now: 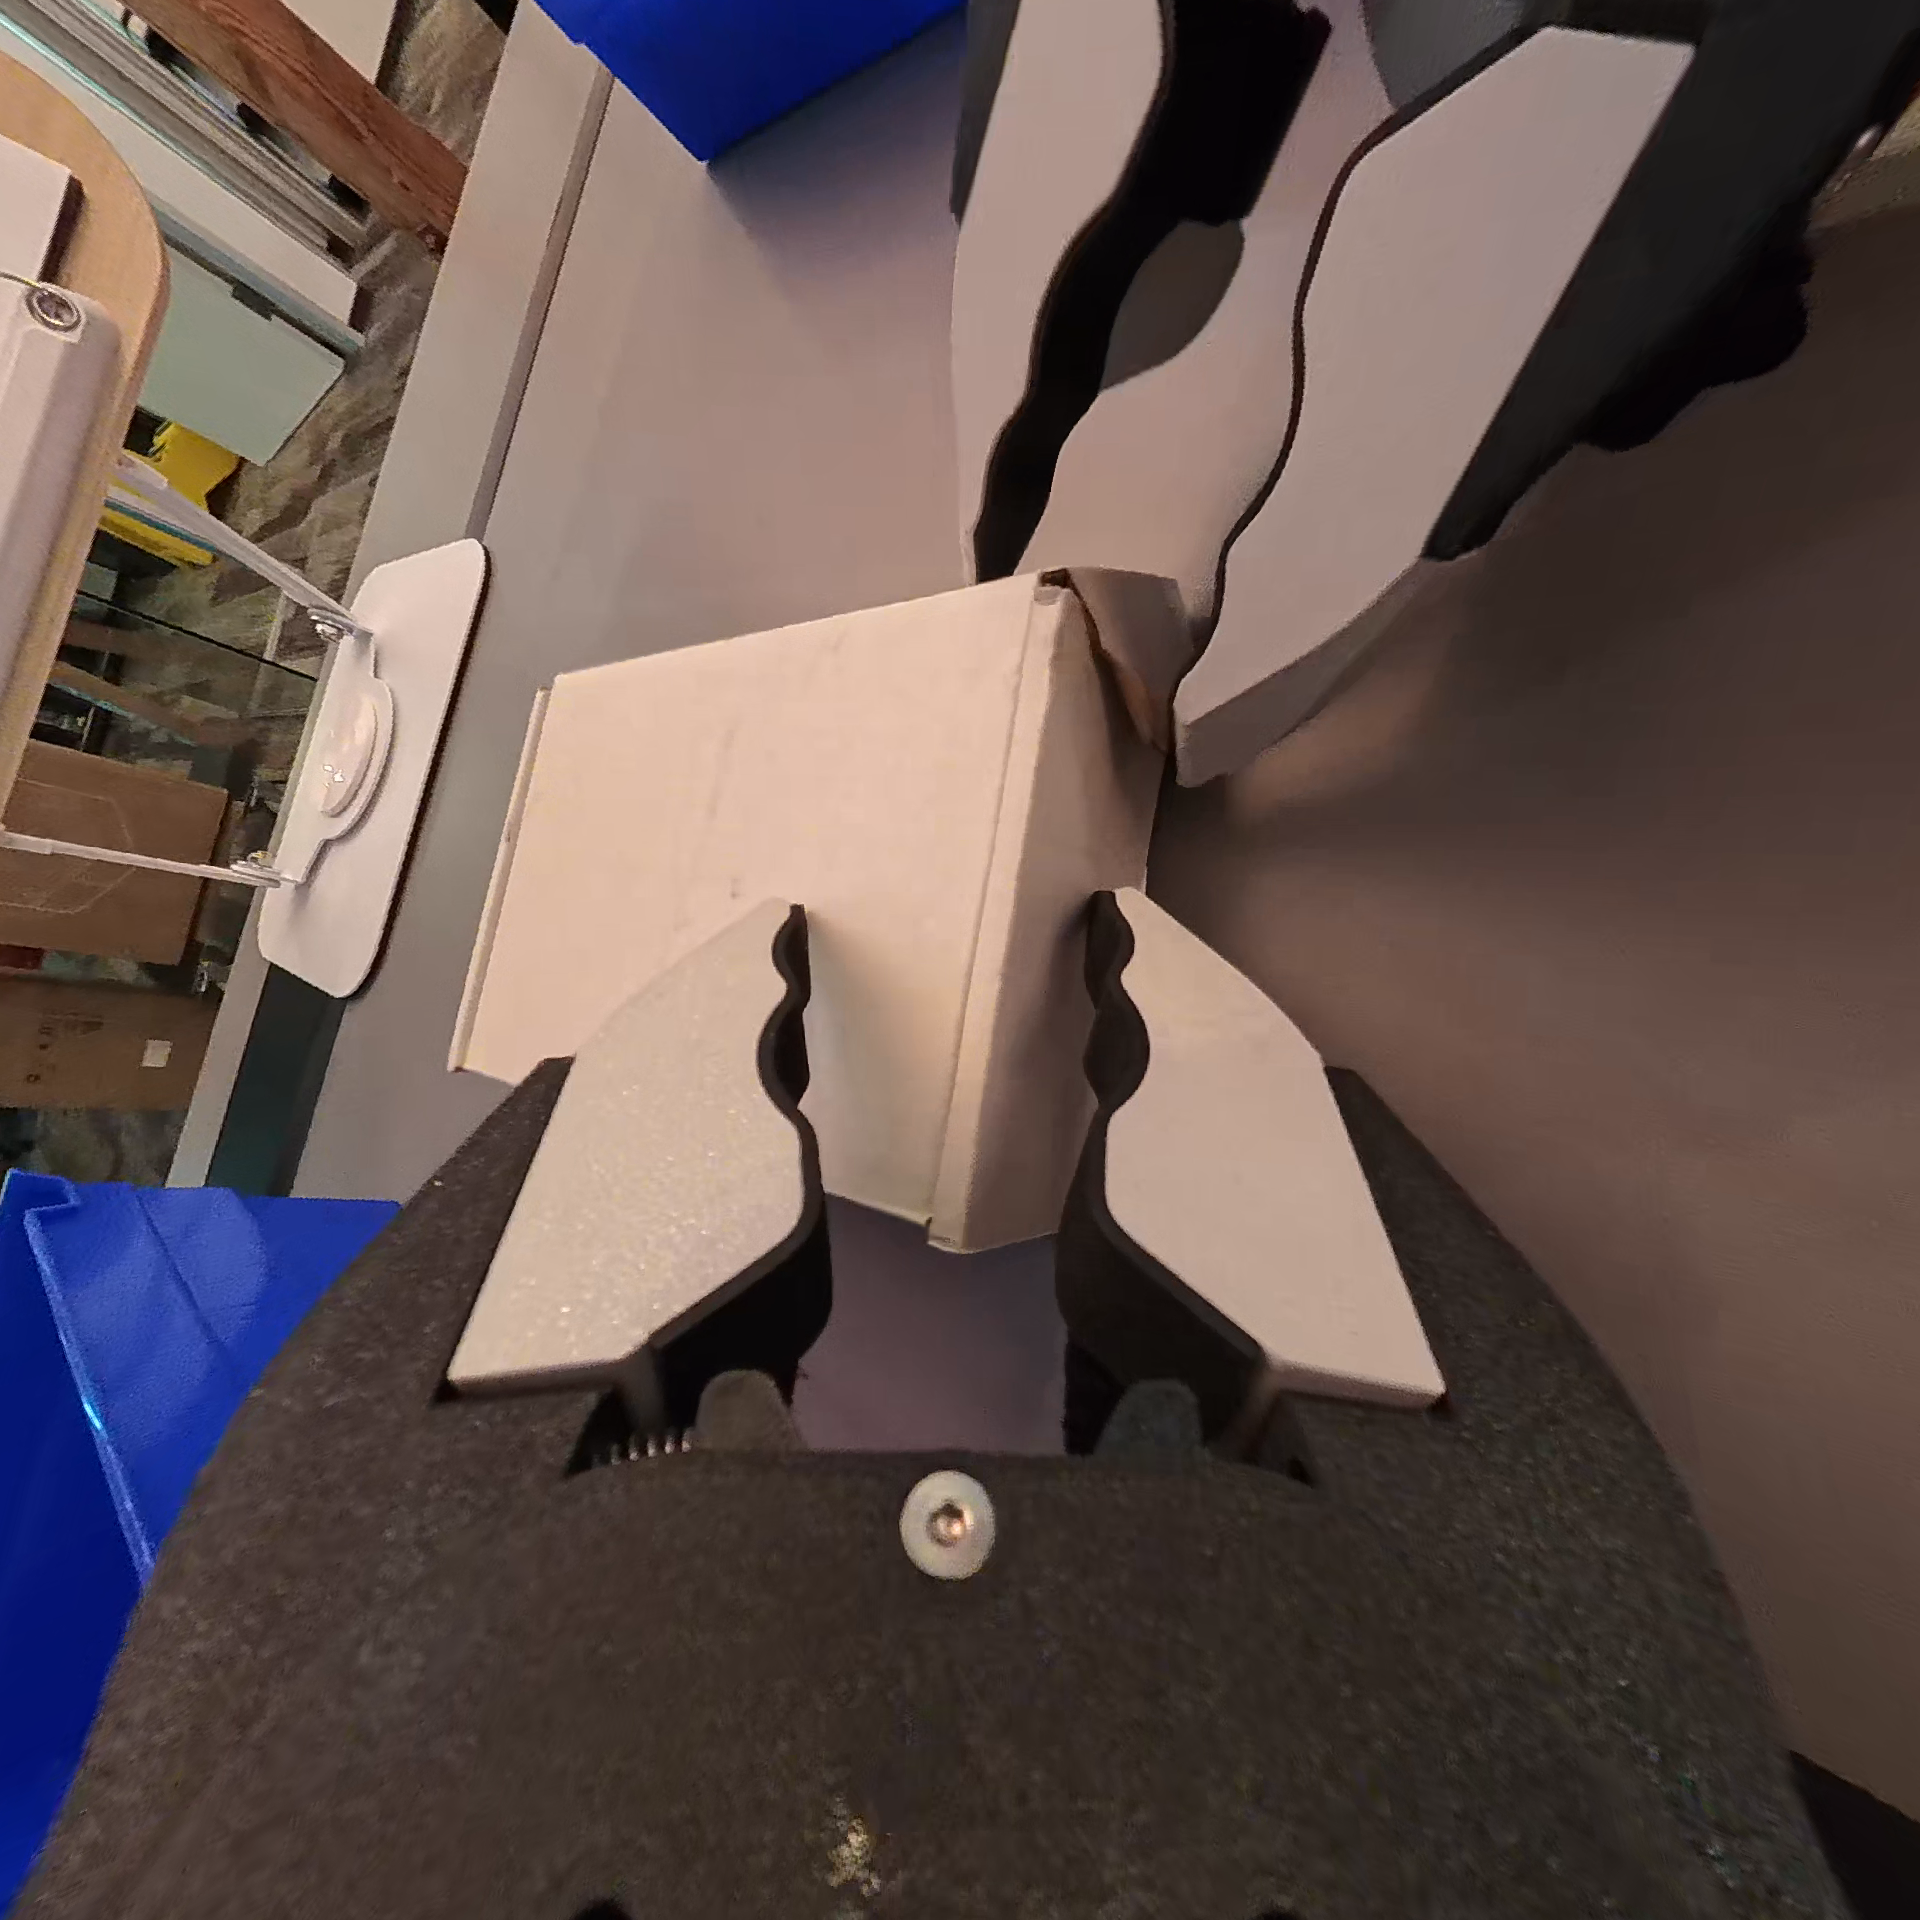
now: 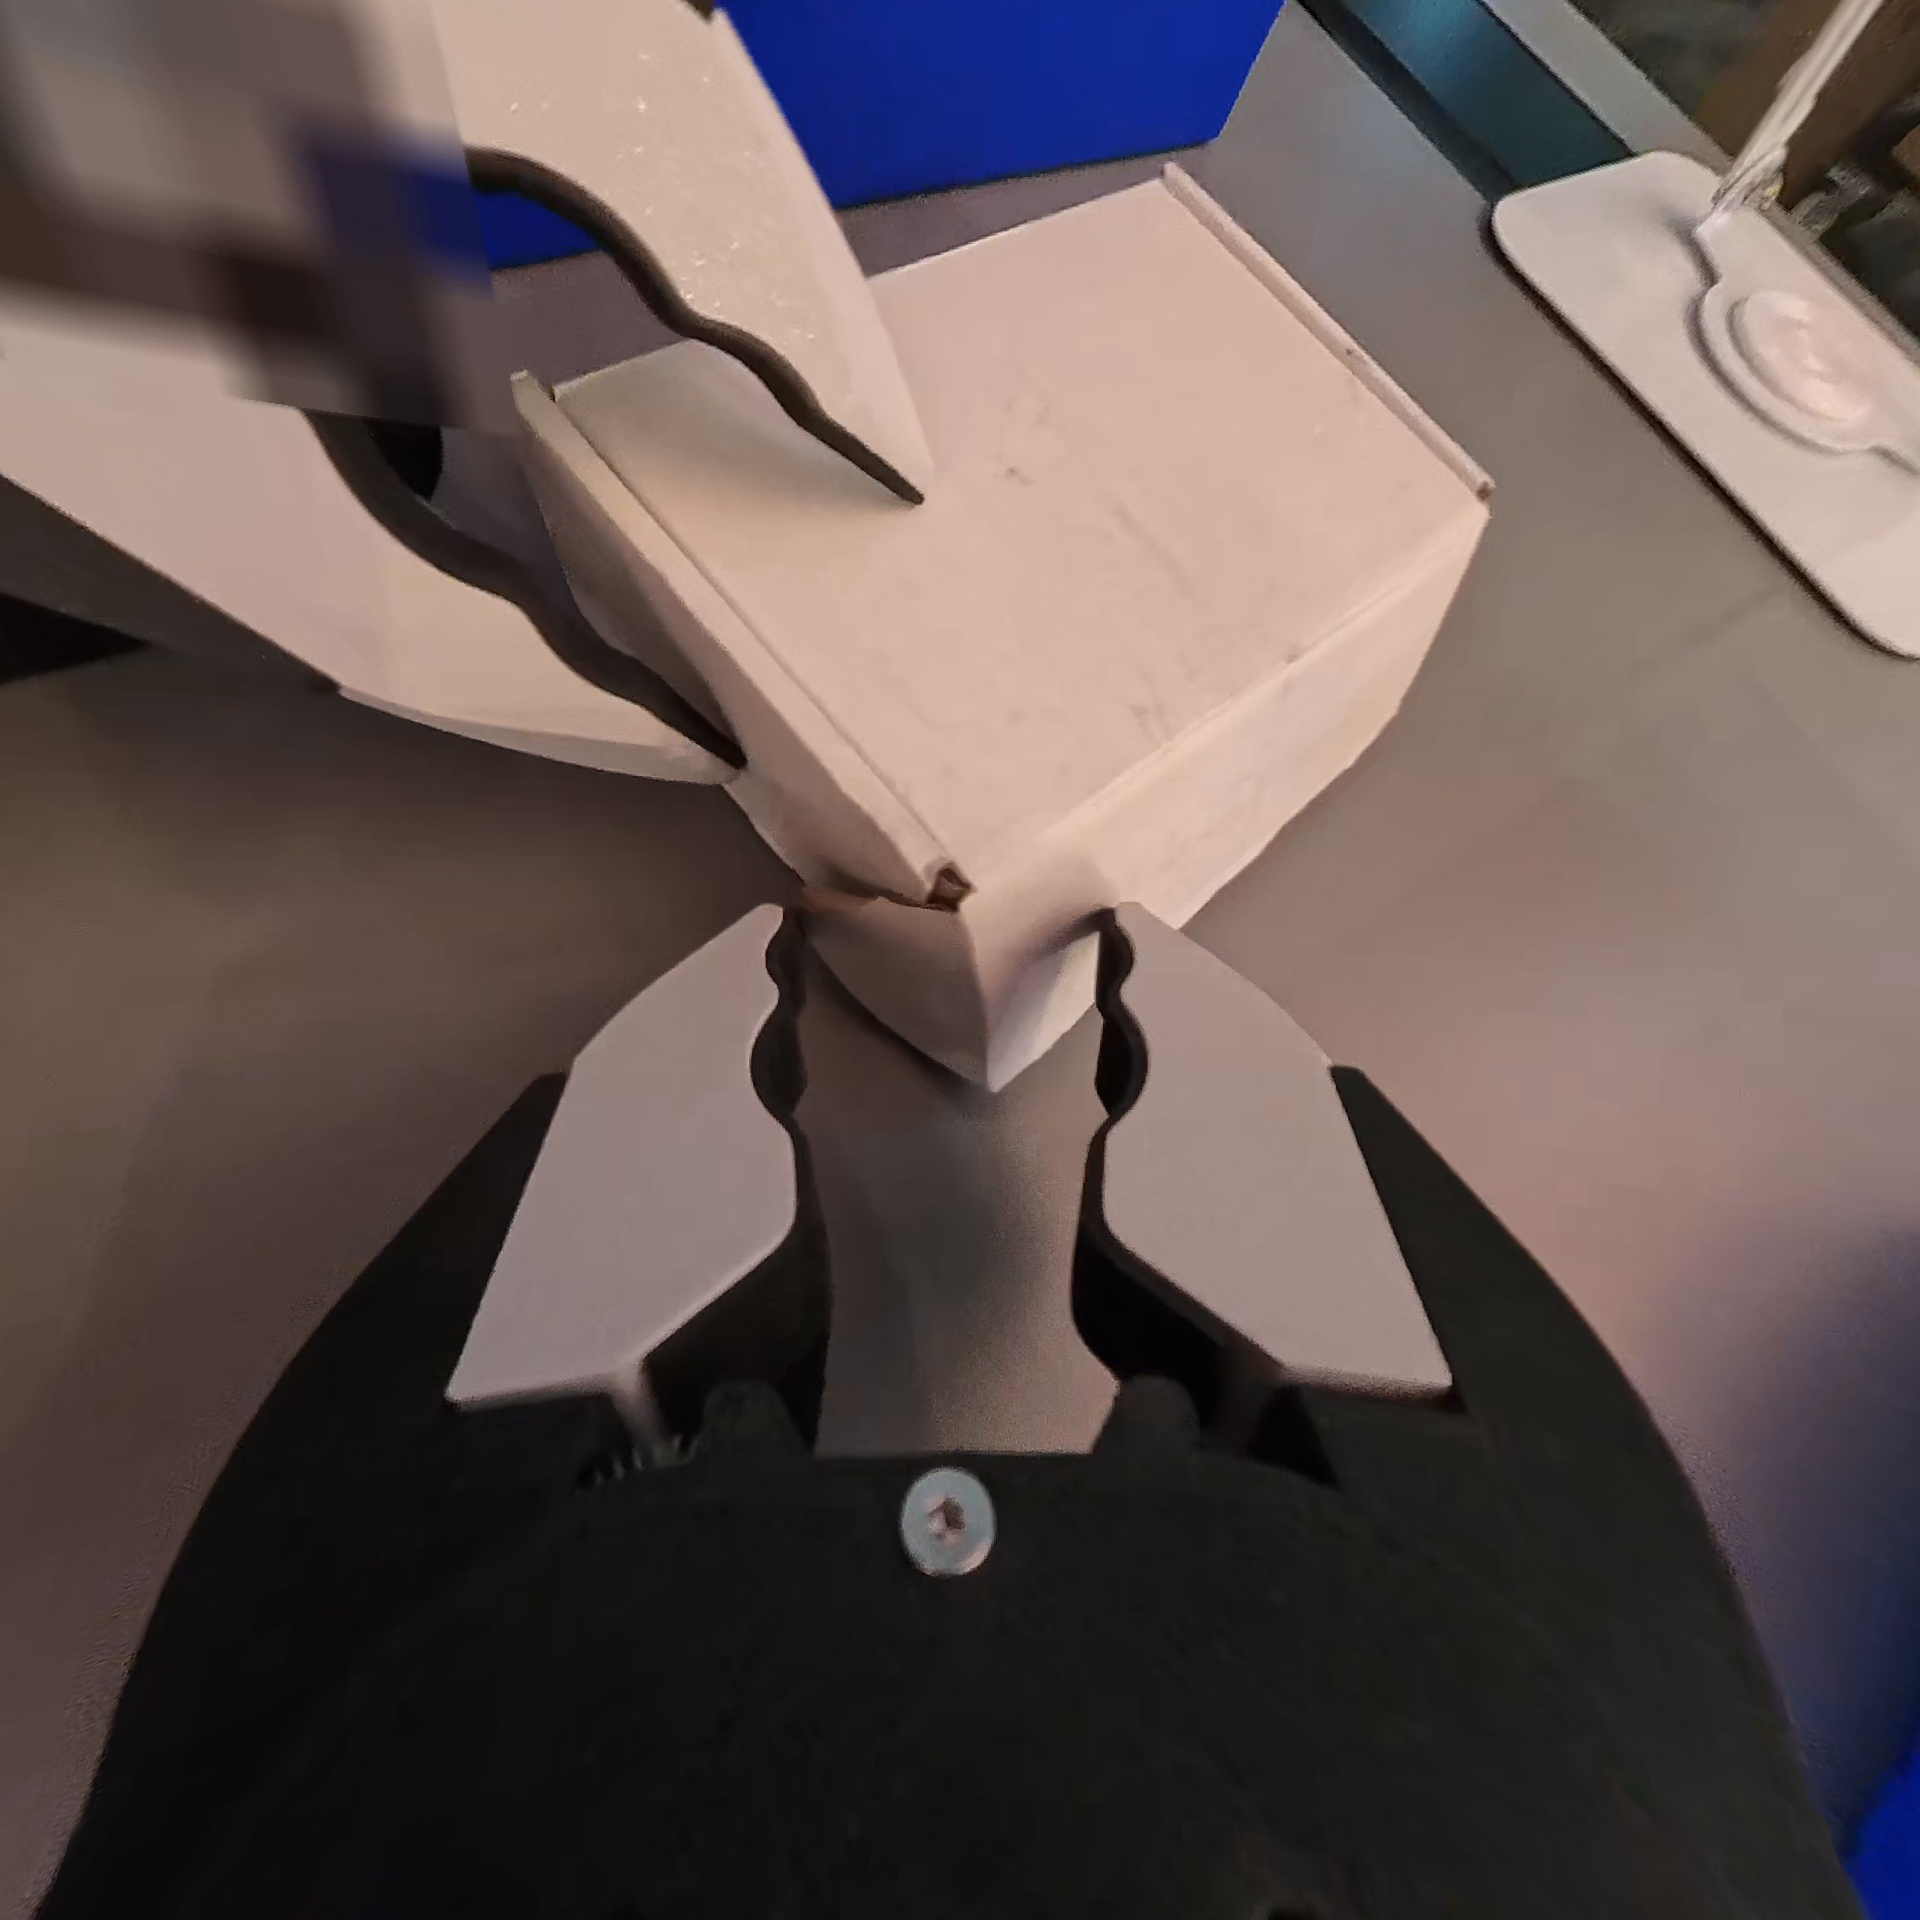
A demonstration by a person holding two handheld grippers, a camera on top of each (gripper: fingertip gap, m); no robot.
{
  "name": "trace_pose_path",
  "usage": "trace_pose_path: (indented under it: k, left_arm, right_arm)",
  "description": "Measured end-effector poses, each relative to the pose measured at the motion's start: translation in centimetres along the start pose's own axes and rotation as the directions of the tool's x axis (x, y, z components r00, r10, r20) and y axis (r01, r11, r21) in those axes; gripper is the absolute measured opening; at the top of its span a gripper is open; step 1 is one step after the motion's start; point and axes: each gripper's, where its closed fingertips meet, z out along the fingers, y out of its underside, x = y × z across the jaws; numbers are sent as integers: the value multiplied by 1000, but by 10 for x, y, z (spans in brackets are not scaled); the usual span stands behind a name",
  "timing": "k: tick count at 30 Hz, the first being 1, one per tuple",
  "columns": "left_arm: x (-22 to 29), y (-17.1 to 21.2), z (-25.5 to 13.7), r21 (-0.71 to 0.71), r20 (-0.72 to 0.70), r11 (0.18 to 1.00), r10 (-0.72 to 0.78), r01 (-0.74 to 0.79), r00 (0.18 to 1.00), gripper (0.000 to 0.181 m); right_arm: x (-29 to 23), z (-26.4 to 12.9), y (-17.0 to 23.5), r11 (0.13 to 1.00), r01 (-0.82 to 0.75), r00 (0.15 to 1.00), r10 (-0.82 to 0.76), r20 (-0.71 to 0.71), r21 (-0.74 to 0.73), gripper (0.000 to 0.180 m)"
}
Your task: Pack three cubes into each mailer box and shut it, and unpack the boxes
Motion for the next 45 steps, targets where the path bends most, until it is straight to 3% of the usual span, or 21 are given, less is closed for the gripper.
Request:
trace_pose_path:
  k: [1,5,10,13,18,21,25,31,38,45]
  left_arm:
    - [0,0,0,1,2,1000,3,-3,1000,51]
    - [-1,0,0,4,2,1000,2,-2,1000,51]
    - [0,0,0,8,2,1000,-4,4,1000,51]
    - [0,0,-1,19,5,1000,-6,6,1000,51]
    - [0,0,-1,19,11,1000,-21,21,1000,51]
    - [-1,-1,-1,17,10,999,-48,48,999,51]
    - [-2,-2,-2,28,-9,996,-90,90,996,49]
    - [2,-4,-8,56,-47,993,-103,105,994,44]
    - [4,-6,-8,90,-26,993,-70,72,997,39]
    - [3,-6,-8,99,-21,991,-85,86,996,38]
  right_arm:
    - [1,-1,0,999,36,999,-36,-15,-13,53]
    - [1,-2,0,988,141,989,-143,-29,-67,52]
    - [-2,-4,3,993,108,991,-104,81,-50,52]
    - [9,-5,14,987,156,987,-154,54,-39,54]
    - [-1,-6,9,999,28,994,-33,109,42,67]
    - [-2,-4,4,996,51,998,-53,26,70,75]
    - [-6,-2,-2,990,117,993,-114,-38,82,69]
    - [-2,1,-2,997,32,999,-31,-11,67,65]
    - [-1,-1,0,987,161,982,-158,-101,26,52]
    - [1,-1,1,985,171,980,-169,-105,9,50]
